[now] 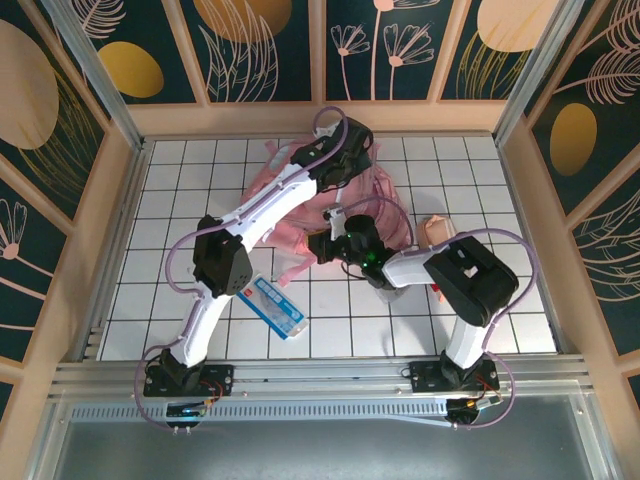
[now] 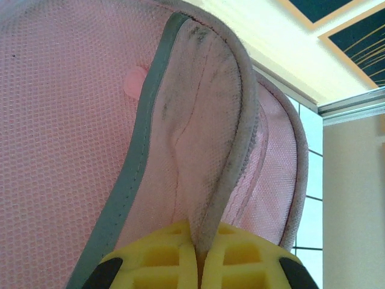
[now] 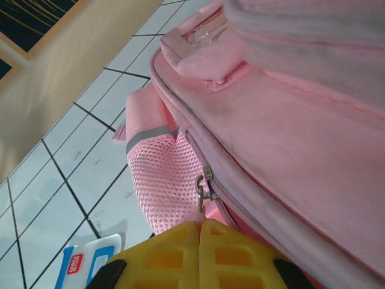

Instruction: Pack the student bag

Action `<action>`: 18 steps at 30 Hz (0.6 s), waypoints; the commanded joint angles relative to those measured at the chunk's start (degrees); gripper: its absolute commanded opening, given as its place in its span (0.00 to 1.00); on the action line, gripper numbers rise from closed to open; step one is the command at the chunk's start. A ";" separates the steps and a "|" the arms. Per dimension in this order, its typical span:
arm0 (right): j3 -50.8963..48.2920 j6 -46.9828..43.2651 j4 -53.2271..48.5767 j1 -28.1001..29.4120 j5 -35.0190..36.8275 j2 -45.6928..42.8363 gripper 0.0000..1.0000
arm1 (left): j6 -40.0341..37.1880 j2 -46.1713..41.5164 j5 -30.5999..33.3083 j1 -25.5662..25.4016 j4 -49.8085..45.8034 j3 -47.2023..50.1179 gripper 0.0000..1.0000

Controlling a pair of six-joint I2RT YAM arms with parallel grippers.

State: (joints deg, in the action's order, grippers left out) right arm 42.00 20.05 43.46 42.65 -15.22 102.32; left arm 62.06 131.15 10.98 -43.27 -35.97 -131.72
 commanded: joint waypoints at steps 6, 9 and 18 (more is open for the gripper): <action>9.15 8.44 2.67 5.67 6.21 10.19 0.00 | 4.76 1.07 -0.10 -2.56 8.38 -6.18 0.00; 12.11 10.80 4.74 6.04 6.18 13.89 0.00 | 4.90 0.91 0.22 -2.86 8.37 -6.19 0.00; 13.10 7.10 6.57 6.30 1.04 15.00 0.09 | 3.40 -0.52 2.54 -2.92 7.29 -5.21 0.00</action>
State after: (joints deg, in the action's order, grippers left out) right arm 56.07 28.67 48.77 46.74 -6.17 117.80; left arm 64.58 132.86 14.63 -43.83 -37.74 -133.82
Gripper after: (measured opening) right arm 0.070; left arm 0.048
